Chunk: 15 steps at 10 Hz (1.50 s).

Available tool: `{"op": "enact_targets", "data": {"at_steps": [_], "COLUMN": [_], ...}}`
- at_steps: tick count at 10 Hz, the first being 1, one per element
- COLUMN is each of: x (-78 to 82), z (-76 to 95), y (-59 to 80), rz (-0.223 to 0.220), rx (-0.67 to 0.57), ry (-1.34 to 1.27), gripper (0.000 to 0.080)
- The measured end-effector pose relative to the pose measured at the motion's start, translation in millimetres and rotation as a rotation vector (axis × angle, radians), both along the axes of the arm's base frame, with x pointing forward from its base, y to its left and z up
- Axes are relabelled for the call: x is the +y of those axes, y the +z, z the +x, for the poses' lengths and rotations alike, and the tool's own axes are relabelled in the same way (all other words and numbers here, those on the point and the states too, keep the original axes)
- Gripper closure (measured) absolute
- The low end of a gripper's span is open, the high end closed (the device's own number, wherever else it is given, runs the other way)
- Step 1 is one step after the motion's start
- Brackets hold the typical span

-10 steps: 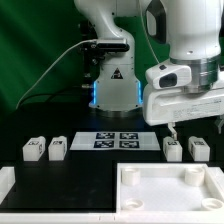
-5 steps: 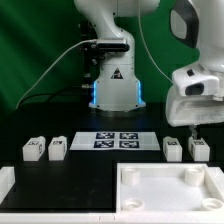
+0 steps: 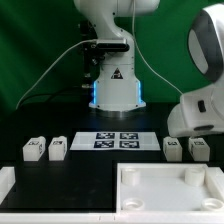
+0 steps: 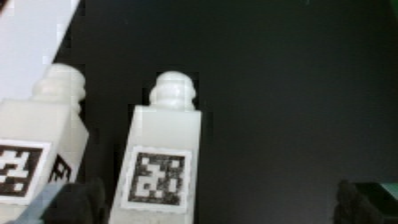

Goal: Assemble one leg

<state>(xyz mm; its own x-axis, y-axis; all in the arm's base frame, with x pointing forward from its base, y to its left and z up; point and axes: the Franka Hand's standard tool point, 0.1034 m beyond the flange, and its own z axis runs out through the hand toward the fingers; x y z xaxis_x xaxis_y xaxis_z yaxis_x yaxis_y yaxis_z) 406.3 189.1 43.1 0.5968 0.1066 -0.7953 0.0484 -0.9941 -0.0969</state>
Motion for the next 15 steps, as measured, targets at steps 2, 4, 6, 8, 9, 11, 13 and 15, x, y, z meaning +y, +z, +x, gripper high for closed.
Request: {"op": "enact_targets", "data": {"at_steps": [2,4,6,8,9,11,13,15], "x": [-0.2,-2.9,-6.5,-6.9,-7.5,-9.7,-8.2,-10.7], "z": [-2.6,-11.7,-16.7,-18.0,-18.0,-16.5,-12.9,-11.5], "y": [-7.8,-14.7,-17.2,-17.4,-17.4,-15.9,-11.8,-11.9], "rz": [0.0,-0.003,0.001,0.0,0.0,-0.002,-0.001,0.007], "rx": [0.046,0.046,0.047,0.05,0.051,0.054,0.048,0.047], "ry": [0.004,0.002,0.005,0.006,0.006,0.003,0.007,0.009], "gripper": [0.015,0.015,0.015,0.015,0.015,0.015,0.015,0.015]}}
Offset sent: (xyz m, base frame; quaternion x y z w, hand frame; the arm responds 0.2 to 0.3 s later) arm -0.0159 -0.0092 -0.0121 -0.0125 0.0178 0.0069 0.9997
